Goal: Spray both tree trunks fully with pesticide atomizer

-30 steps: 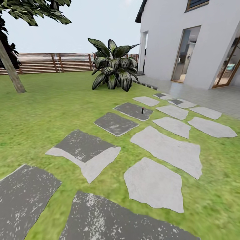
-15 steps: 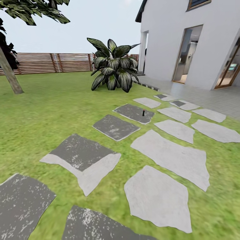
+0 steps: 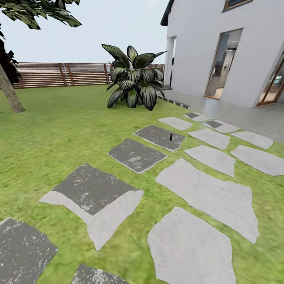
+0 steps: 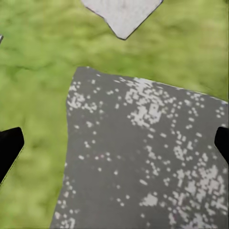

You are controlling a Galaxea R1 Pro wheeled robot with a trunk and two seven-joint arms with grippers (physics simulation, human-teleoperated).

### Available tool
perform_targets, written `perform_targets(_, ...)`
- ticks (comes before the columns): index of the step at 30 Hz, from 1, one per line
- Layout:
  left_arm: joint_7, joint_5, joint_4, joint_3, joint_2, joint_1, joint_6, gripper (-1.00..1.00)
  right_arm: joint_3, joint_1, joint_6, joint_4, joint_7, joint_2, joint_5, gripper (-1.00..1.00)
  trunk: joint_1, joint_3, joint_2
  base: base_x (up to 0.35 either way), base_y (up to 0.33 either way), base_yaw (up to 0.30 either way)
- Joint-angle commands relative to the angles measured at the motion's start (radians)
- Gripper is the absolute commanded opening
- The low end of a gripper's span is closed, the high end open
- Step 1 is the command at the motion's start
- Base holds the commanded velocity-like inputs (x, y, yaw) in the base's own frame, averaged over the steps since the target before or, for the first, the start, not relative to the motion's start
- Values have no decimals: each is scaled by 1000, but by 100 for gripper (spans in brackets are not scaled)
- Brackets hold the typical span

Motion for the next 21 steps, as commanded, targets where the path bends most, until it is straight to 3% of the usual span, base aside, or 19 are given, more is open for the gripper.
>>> perform_targets(1, 0, 0, 0, 0, 0, 0, 0, 100, 0, 0, 0, 0, 0, 0, 0, 100, 0, 0, 0, 339, 0, 0)
perform_targets(9, 0, 0, 0, 0, 0, 0, 0, 100, 0, 0, 0, 0, 1, 0, 0, 100, 0, 0, 0, 339, 0, -51)
perform_targets(21, 0, 0, 0, 0, 0, 0, 0, 100, -1, 0, 2, 0, 0, 0, 0, 100, 0, 0, 0, 340, 0, -235)
